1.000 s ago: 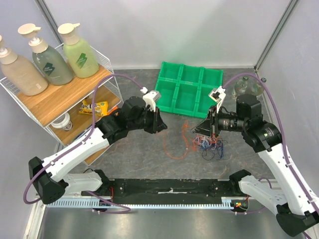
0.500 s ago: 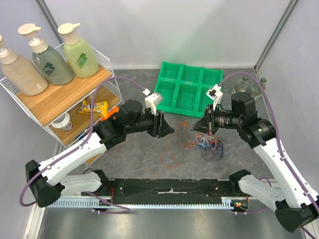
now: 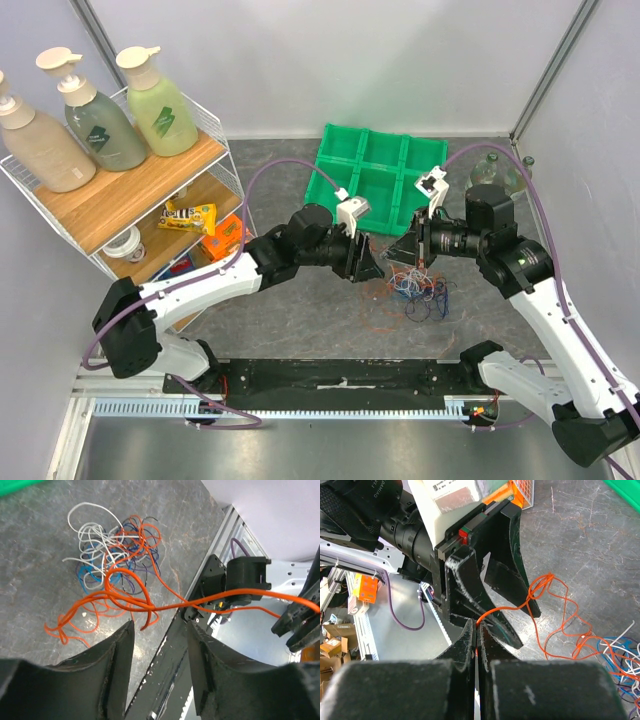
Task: Untangle the cables
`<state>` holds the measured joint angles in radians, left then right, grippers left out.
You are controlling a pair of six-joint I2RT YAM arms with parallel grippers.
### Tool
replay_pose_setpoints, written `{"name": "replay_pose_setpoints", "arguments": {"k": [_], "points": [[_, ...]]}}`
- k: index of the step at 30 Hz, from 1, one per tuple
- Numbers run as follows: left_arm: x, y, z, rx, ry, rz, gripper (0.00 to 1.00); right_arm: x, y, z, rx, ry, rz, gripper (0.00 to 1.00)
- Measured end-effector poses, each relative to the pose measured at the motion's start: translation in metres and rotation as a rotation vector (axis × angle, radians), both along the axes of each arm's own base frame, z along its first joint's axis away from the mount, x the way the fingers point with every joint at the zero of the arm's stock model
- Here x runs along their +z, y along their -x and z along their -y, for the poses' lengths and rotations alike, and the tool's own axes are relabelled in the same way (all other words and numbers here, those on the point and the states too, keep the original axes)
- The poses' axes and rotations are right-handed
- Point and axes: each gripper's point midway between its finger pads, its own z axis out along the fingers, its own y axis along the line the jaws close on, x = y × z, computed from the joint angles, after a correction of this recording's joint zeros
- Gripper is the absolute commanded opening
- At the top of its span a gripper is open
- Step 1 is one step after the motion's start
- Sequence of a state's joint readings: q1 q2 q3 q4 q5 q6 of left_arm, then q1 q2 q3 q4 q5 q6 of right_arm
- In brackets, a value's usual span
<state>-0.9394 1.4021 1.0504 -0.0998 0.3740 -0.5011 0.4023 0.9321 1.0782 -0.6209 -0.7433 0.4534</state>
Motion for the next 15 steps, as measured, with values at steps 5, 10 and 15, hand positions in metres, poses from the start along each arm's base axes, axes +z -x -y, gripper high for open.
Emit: {"name": "replay_pose_setpoints", "arguments": {"k": [5, 10, 15], "points": [[0.002, -0.014, 0.003, 0.060, 0.005, 0.028, 0.19, 0.001, -0.001, 0.002, -0.018, 0.003, 0.009, 0.00], [-0.006, -0.031, -0.007, 0.162, -0.055, 0.056, 0.02, 0.000, -0.010, 0.011, -0.104, 0.037, 0.038, 0.00], [-0.003, -0.038, -0.038, 0.274, -0.116, 0.109, 0.02, -0.028, -0.043, 0.069, -0.523, 0.233, 0.008, 0.00]]}}
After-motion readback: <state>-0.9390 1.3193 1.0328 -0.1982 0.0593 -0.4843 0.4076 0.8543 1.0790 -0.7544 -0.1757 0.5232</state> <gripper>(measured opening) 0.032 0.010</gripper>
